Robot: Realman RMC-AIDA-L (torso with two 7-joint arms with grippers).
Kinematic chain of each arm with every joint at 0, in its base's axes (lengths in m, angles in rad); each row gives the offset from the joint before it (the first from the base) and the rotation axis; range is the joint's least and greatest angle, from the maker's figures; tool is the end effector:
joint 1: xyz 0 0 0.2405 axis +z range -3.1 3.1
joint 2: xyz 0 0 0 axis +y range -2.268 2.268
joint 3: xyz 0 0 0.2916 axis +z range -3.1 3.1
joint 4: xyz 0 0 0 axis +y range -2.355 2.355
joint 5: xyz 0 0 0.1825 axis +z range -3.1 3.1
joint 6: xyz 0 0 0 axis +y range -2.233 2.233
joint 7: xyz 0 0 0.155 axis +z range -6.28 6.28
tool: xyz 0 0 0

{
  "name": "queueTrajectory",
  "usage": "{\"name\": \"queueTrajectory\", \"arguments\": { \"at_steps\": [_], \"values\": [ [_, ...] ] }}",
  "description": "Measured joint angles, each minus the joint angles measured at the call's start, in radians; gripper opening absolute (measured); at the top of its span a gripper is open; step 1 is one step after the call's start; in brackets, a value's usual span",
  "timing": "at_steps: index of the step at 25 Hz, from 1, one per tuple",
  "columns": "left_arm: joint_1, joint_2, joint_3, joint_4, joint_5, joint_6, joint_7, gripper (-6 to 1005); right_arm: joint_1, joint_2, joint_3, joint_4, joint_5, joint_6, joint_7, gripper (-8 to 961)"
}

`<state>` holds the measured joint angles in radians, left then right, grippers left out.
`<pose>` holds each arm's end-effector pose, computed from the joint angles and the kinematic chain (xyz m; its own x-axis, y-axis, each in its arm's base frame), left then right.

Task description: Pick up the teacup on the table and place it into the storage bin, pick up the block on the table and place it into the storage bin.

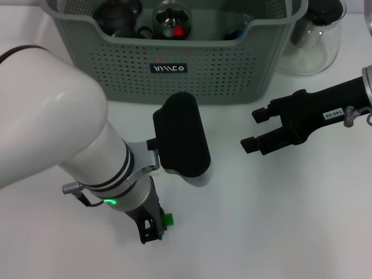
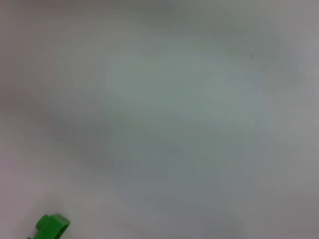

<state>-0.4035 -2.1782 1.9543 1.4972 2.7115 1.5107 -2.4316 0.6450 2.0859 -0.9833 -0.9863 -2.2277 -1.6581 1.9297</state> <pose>-0.2134 0.2473 -0.1187 0.8248 0.1990 -0.5292 0.1351 -0.9783 -0.1573 0.2164 0.3402 -0.0335 0.8737 -0.4754 -0.1032 -0.4787 -0.8779 -0.0082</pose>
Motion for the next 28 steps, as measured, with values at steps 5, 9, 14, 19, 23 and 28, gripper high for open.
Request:
{"name": "queueTrajectory", "arguments": {
  "at_steps": [5, 9, 14, 19, 23, 28],
  "values": [
    [0.007, 0.000, -0.005, 0.019, -0.005, 0.007, 0.000, 202, -0.001, -0.002, 0.000, 0.000, -0.001, 0.000, 0.000, 915],
    [0.014, 0.000, -0.011, 0.043, -0.008, 0.017, -0.003, 199, -0.003, -0.011, -0.003, 0.000, -0.004, 0.000, 0.000, 915],
    [0.024, 0.000, -0.056, 0.097, -0.019, 0.035, -0.023, 203, 0.003, -0.018, -0.007, 0.000, -0.065, -0.004, 0.002, 915],
    [0.054, 0.000, -0.175, 0.201, -0.107, 0.069, -0.026, 206, 0.017, -0.018, -0.007, -0.014, -0.181, -0.012, 0.034, 915],
    [0.074, 0.000, -0.325, 0.311, -0.244, 0.108, -0.025, 209, 0.032, -0.025, -0.006, -0.028, -0.291, -0.026, 0.083, 915],
    [0.032, 0.004, -0.514, 0.403, -0.425, 0.147, -0.037, 213, 0.038, -0.040, 0.000, -0.050, -0.348, -0.077, 0.089, 915]
  ]
}}
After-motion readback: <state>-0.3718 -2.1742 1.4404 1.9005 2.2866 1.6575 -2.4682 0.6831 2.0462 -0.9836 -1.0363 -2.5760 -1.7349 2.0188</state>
